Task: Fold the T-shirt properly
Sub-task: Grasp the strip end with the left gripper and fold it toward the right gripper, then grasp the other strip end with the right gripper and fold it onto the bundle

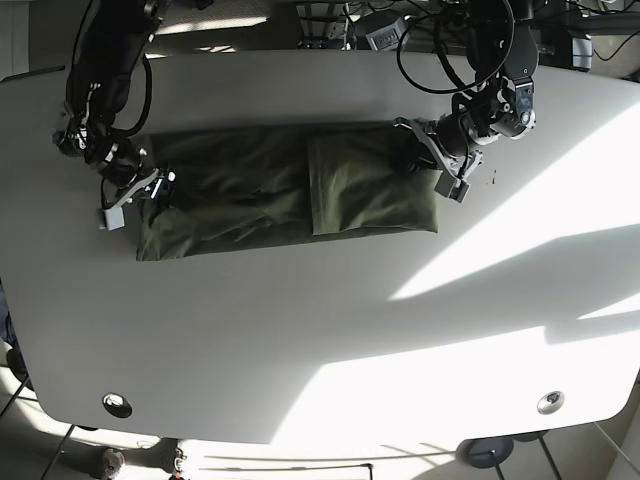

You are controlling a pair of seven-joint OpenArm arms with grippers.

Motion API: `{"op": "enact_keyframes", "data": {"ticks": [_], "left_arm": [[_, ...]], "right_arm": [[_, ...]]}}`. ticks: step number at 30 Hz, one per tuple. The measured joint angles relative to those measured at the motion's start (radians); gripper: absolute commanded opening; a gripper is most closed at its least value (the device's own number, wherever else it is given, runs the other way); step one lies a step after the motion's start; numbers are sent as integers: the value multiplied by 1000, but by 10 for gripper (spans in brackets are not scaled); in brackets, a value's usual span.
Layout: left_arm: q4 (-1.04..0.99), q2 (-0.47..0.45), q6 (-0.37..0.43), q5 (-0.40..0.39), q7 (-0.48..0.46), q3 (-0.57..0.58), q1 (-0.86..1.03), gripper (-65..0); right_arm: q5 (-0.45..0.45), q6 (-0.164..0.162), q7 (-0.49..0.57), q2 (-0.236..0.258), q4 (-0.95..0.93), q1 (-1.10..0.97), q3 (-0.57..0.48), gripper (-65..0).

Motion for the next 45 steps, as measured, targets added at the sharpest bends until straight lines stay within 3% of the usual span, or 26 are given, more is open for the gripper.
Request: {"op": "enact_keyframes", "data": {"ticks": [2,7,13,20,23,28,30,32,35,36,42,45], "left_arm": [[-17,0,-2,-11,-12,0,-3,-633],[-53,0,-8,-28,-23,0,-16,-632],[-109,5,-15,-46,-30,0,-55,-628],[-188,55,-18,-45,-38,0,-103,-628],[-192,70,-14,-41,-37,6,-111,-628],[-192,69,-11,-40,-37,32,-116,-628],[-192,69,-11,-34,-37,39,-118,-628],[-192,69,-11,-35,-37,39,-118,-628],[-192,69,-11,-37,-37,39,-116,-628],[-192,69,-11,-37,-37,39,-116,-628],[-191,69,-11,-37,-37,39,-116,-628],[-190,69,-11,-37,-37,39,-116,-628]], "right_arm": [[-26,-3,-14,-2,-4,11,2,-634],[-49,-3,-23,1,29,13,4,-629],[-57,-8,-76,-12,348,-111,0,-629],[-58,-7,-237,-142,695,-182,-12,-628],[-66,-7,-306,-183,753,-165,-109,-628],[-68,-7,-293,-236,753,-143,-270,-628],[-106,-7,-242,-254,725,-124,-338,-628],[-183,-45,-168,-266,660,-101,-441,-628],[-225,-86,-70,-269,583,-83,-525,-628],[-227,-116,-47,-267,548,-66,-543,-628],[-236,-204,48,-261,455,-16,-634,-623],[-232,-249,82,-231,371,28,-670,-609]]}}
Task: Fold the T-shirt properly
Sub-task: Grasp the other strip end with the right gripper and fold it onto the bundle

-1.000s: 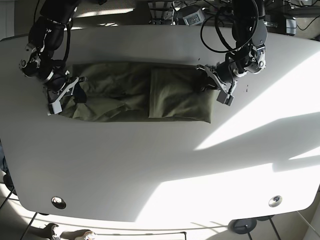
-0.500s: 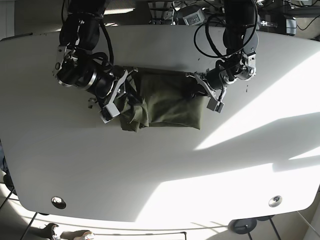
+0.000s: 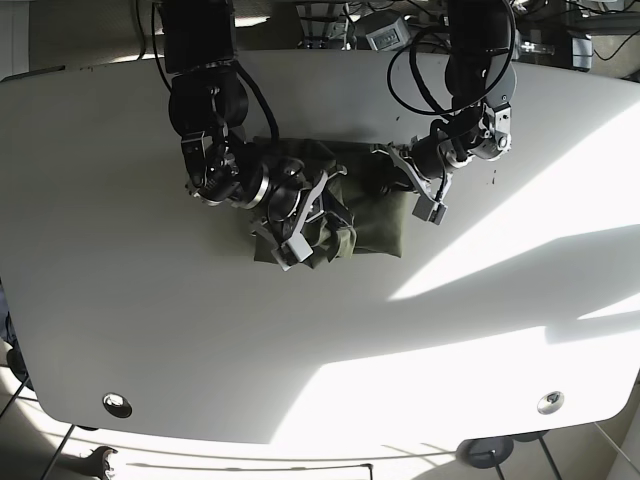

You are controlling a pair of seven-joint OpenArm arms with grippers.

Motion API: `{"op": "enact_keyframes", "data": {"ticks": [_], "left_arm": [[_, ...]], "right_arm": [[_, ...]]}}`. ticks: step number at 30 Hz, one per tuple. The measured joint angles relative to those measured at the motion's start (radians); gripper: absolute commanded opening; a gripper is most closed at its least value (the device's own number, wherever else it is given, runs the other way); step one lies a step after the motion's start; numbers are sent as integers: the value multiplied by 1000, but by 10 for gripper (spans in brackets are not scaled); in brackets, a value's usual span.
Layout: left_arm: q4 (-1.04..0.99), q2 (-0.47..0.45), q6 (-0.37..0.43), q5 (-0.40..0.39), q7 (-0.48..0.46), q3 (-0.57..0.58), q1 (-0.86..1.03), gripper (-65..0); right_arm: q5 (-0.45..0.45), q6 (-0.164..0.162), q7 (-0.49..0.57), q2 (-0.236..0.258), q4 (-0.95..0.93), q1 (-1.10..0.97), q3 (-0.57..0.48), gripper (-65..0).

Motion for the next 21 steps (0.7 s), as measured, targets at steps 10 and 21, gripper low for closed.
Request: {"op": "enact_keyframes", "data": {"ticks": [10,21], "left_arm": [[2,0,0,-1,1,2,-1,-628],[335,-29,11,45,68,-38,95,-628]], "right_arm": [[1,-62,5,15,27,2,-31,-97],[8,-65,-72,12,70,51,-145,-205]]}}
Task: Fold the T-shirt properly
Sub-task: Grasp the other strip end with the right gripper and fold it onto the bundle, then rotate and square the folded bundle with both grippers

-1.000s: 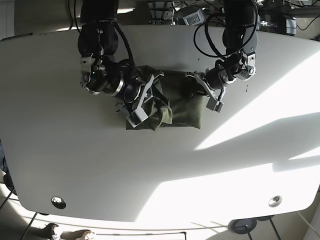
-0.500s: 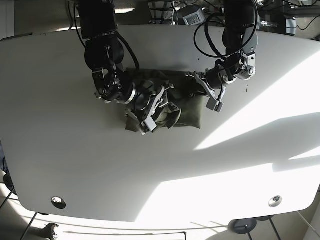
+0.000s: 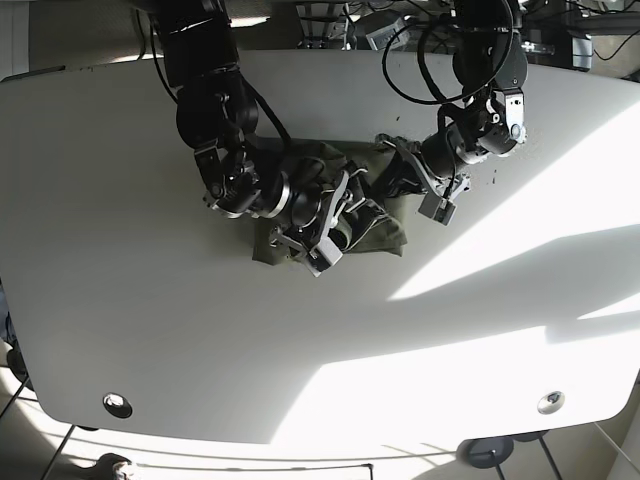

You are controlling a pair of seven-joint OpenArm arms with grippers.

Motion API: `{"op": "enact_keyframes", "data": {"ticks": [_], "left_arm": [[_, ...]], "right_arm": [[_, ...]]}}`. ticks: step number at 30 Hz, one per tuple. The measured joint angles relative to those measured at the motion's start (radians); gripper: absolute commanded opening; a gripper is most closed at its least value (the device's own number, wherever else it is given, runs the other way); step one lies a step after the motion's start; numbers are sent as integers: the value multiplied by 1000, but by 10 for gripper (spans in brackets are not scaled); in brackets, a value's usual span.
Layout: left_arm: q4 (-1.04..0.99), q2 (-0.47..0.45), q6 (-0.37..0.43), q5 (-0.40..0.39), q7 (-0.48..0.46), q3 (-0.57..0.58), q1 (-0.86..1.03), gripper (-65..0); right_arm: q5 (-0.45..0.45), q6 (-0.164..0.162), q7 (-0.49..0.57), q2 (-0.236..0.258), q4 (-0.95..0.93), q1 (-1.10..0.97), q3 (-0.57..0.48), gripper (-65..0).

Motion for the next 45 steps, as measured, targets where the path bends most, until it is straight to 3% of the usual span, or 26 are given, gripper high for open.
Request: {"op": "enact_keyframes", "data": {"ticks": [8,10,12,14,17,25,27,29,33,38,41,43,45], "left_arm": [[95,-21,1,8,5,-323,107,-628],[95,-39,0,8,6,-377,110,-628],[95,-77,-32,9,5,-411,108,-628],[95,-100,-84,8,5,-429,107,-628],[95,-98,-114,9,5,-442,105,-628],[95,-91,-116,17,5,-400,108,-628],[95,-90,-116,15,5,-383,106,-628],[95,-90,-116,16,5,-371,107,-628],[95,-87,-116,15,5,-337,107,-628],[97,-97,-116,16,4,-340,124,-628],[98,-96,-116,16,4,-341,129,-628],[119,-92,-116,16,5,-340,132,-628],[163,-93,-116,15,4,-332,147,-628]], "right_arm": [[-19,-2,7,-39,13,37,-138,-205],[-50,0,7,-71,1,35,-174,-205],[-85,0,1,-104,-4,24,-188,-205],[-86,7,1,-101,9,24,-186,-206],[-77,11,9,-56,72,13,-128,-206],[186,7,5,135,127,-115,144,-206],[188,7,8,160,124,-137,148,-209],[177,8,8,163,109,-152,147,-265],[124,8,7,110,-27,-130,142,-442],[92,8,8,45,-155,-9,68,-434],[95,8,12,-46,-311,132,23,-434],[97,8,86,-103,-449,226,21,-434],[102,7,129,-119,-528,285,20,-434]]}}
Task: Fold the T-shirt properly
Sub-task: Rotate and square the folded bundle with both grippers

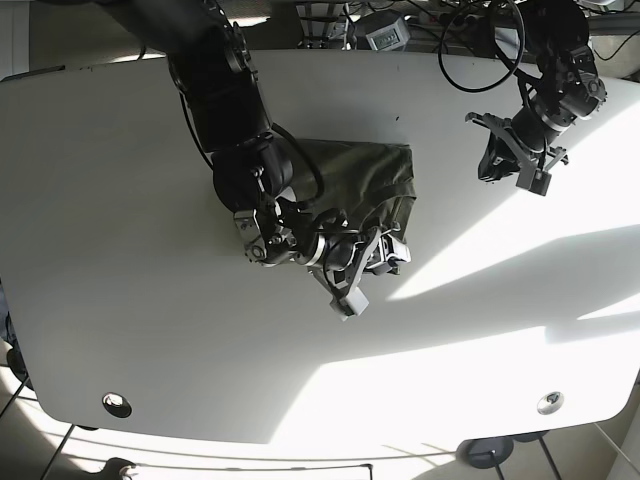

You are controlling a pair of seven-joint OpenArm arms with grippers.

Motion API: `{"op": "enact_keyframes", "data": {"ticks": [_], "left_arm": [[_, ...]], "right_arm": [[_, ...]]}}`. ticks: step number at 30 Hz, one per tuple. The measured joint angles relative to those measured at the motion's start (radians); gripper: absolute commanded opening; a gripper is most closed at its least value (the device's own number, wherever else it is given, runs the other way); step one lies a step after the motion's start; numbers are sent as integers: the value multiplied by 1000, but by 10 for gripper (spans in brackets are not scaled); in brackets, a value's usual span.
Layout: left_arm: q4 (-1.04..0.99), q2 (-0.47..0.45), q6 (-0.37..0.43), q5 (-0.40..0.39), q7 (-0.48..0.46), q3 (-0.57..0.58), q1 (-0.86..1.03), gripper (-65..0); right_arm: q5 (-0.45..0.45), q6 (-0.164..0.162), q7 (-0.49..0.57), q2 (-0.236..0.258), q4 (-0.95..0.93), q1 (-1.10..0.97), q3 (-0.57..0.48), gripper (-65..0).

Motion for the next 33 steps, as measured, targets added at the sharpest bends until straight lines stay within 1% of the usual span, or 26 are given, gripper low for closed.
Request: {"op": "enact_keyframes", "data": {"ticks": [2,3,4,7,8,9,10,11,12,13,14,15,16,17,18,19,20,22,25,26,27,28,29,30,31,33], "left_arm": [[18,-1,0,3,1,40,7,-628],[22,2,0,-1,1,61,7,-628],[25,3,0,-4,0,85,6,-628],[25,-3,4,4,1,157,8,-628],[25,0,3,0,0,202,7,-628],[24,11,4,1,0,238,7,-628],[21,31,5,2,0,253,6,-628],[21,53,18,9,0,268,7,-628],[20,79,41,36,-1,298,6,-628],[20,89,54,69,-4,325,5,-628],[20,99,54,108,-4,354,3,-631],[20,111,53,140,-4,377,1,-632],[20,130,54,174,-3,389,-4,-632],[18,150,54,210,-2,395,-13,-632],[18,181,57,257,-11,397,-29,-632],[18,197,58,293,-46,397,-34,-632],[18,214,58,343,-100,397,-34,-632],[-8,217,57,395,-154,397,-29,-632],[-131,207,58,411,-180,390,-33,-632],[-161,197,57,409,-192,379,-37,-632],[-186,186,51,388,-210,364,-49,-632],[-208,176,49,385,-222,348,-67,-632],[-230,166,51,385,-232,338,-86,-632],[-258,146,52,381,-237,336,-119,-632],[-277,137,49,378,-236,336,-142,-632],[-328,126,49,379,-236,336,-200,-631]], "right_arm": [[-5,-2,-1,16,39,3,6,-434],[-3,-1,-1,40,90,-13,6,-434],[6,0,3,85,192,-48,6,-434],[-1,-3,2,192,359,-139,16,-439],[-3,0,-5,235,411,-183,43,-441],[-3,0,-4,267,433,-212,81,-444],[-3,0,-3,282,435,-222,113,-458],[-6,-1,-4,298,434,-226,140,-495],[-2,0,5,314,412,-224,178,-574],[-4,0,9,319,383,-214,196,-620],[-6,0,6,325,343,-198,211,-628],[-14,-2,16,328,293,-179,215,-617],[-15,-2,46,336,245,-160,212,-612],[-10,1,91,338,202,-145,207,-612],[-10,0,178,349,142,-128,171,-612],[-11,0,219,358,101,-116,133,-612],[-11,0,297,369,42,-107,79,-612],[-4,3,390,374,-40,-100,21,-612],[-3,3,496,377,-160,-91,-10,-612],[-3,0,510,380,-183,-90,-9,-612],[0,4,539,383,-199,-90,-9,-612],[1,12,550,385,-204,-91,-8,-612],[0,27,550,388,-205,-94,-6,-612],[0,60,550,396,-205,-101,-7,-612],[2,79,558,402,-203,-113,-7,-612],[9,86,578,416,-200,-130,-6,-614]]}}
